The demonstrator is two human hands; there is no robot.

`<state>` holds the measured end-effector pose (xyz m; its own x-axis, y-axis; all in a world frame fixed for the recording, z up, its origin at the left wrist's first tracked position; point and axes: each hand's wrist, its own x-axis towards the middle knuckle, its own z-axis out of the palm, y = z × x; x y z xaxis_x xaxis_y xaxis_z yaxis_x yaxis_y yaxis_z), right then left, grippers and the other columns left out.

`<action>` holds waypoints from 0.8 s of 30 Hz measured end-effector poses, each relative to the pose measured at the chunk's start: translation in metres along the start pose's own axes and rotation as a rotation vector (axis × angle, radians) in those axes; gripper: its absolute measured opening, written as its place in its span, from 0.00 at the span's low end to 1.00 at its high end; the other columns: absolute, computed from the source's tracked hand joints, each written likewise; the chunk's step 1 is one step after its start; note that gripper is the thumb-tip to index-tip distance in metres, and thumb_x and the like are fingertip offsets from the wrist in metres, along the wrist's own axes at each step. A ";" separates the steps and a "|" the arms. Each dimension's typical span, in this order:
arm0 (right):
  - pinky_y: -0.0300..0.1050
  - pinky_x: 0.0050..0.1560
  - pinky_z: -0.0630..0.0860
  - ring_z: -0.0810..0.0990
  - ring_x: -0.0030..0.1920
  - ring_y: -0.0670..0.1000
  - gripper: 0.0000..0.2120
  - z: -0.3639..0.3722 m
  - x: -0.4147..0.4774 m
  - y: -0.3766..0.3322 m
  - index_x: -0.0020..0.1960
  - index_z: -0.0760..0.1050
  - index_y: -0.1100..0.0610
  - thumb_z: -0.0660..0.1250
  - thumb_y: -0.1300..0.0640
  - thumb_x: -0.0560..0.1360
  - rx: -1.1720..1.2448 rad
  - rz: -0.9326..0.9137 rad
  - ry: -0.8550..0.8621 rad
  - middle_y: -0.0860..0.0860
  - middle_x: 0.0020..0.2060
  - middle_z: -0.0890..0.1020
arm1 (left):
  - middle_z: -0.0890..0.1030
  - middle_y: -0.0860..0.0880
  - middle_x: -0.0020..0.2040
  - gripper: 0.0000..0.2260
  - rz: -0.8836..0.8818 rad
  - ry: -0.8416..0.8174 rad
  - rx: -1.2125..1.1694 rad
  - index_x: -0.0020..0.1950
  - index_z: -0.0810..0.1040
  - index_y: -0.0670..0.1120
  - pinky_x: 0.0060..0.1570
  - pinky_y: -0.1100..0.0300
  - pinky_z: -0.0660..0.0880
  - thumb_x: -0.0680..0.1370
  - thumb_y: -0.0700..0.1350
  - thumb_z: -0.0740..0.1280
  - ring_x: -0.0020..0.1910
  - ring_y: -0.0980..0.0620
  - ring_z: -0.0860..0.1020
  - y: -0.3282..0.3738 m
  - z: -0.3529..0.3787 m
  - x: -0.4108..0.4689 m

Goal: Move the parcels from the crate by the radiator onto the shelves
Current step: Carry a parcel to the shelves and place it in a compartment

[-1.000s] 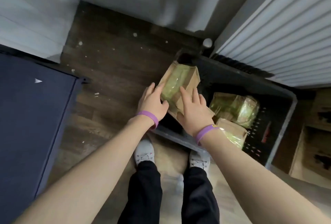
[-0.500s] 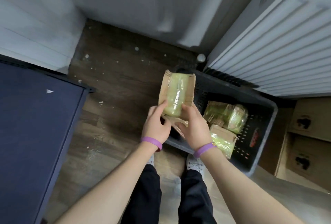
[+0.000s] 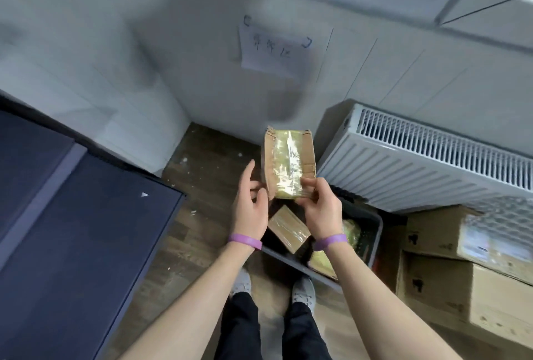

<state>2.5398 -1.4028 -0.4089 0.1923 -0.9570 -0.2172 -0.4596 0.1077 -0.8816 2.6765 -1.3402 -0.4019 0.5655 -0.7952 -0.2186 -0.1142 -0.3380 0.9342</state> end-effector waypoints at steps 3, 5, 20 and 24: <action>0.21 0.47 0.68 0.76 0.48 0.28 0.20 -0.017 -0.015 -0.034 0.50 0.75 0.48 0.68 0.72 0.71 0.034 -0.043 0.011 0.34 0.47 0.79 | 0.73 0.52 0.64 0.19 -0.007 -0.010 0.129 0.72 0.65 0.58 0.56 0.65 0.69 0.81 0.45 0.58 0.62 0.56 0.73 0.039 -0.015 -0.001; 0.20 0.46 0.67 0.76 0.50 0.30 0.22 -0.025 -0.021 -0.051 0.48 0.73 0.44 0.67 0.72 0.71 0.044 -0.069 0.004 0.34 0.49 0.78 | 0.68 0.53 0.71 0.19 -0.018 -0.109 0.146 0.74 0.62 0.59 0.65 0.57 0.65 0.82 0.48 0.55 0.69 0.54 0.67 0.062 -0.023 0.002; 0.34 0.63 0.68 0.71 0.63 0.38 0.27 -0.055 -0.025 -0.122 0.72 0.64 0.51 0.67 0.48 0.76 0.011 -0.168 -0.344 0.40 0.64 0.73 | 0.65 0.55 0.70 0.38 0.136 -0.128 0.021 0.76 0.52 0.58 0.64 0.63 0.66 0.74 0.36 0.69 0.68 0.57 0.66 0.127 -0.056 -0.024; 0.48 0.68 0.71 0.75 0.63 0.40 0.21 -0.055 -0.028 -0.129 0.69 0.67 0.50 0.66 0.56 0.78 0.071 -0.194 -0.347 0.40 0.61 0.77 | 0.67 0.54 0.70 0.34 0.161 -0.077 0.092 0.76 0.58 0.52 0.63 0.66 0.64 0.75 0.36 0.68 0.68 0.57 0.66 0.133 -0.057 -0.026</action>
<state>2.5458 -1.4047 -0.2663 0.5567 -0.8147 -0.1621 -0.3275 -0.0359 -0.9442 2.6932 -1.3356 -0.2553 0.4704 -0.8776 -0.0924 -0.2743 -0.2450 0.9299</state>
